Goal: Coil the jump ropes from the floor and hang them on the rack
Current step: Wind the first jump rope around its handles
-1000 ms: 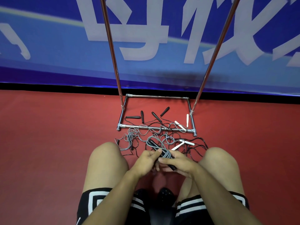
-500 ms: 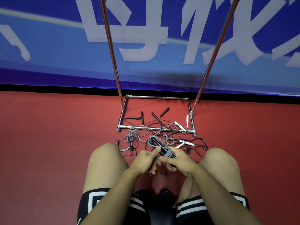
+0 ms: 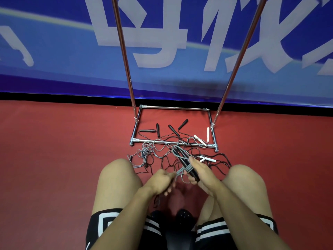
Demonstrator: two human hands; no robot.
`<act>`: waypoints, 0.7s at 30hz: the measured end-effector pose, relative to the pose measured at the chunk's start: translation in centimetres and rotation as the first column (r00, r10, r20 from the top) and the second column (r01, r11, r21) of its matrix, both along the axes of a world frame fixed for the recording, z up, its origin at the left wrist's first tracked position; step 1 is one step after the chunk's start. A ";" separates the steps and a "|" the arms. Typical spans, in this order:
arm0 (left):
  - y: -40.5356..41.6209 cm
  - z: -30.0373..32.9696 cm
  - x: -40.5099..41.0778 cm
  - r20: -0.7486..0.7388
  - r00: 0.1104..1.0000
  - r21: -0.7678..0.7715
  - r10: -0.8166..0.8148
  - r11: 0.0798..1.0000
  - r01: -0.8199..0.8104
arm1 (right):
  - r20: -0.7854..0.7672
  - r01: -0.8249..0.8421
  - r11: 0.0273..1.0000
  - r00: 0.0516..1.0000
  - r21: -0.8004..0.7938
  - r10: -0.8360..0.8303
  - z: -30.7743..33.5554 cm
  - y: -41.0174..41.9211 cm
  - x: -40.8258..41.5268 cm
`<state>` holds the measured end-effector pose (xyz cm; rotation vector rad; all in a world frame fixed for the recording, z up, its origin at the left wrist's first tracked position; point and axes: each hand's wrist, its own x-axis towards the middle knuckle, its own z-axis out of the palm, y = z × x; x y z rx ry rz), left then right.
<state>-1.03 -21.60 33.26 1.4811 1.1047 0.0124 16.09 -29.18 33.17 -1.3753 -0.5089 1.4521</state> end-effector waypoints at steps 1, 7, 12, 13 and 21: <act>0.0 -0.1 0.0 0.024 0.999 0.027 0.033 0.999 -0.034 | -0.051 0.026 0.999 0.998 -0.034 -0.028 0.0 0.1 0.2; 0.0 -0.4 0.1 0.113 0.980 0.137 0.163 0.975 -0.177 | -0.062 0.051 0.995 0.996 -0.088 -0.057 -0.7 0.4 0.3; -0.3 -0.7 0.5 0.175 0.958 0.047 0.226 0.970 -0.238 | 0.042 0.020 0.998 0.999 -0.060 -0.017 -1.3 0.5 0.2; -0.3 -0.6 0.6 0.187 0.956 0.027 0.227 0.971 -0.236 | 0.070 0.009 0.998 0.998 -0.059 -0.005 -1.5 0.5 0.2; -1.0 0.4 0.6 0.293 0.937 -0.009 0.190 0.981 -0.196 | 0.320 -0.133 0.989 0.936 -0.062 0.146 -1.1 -0.1 0.0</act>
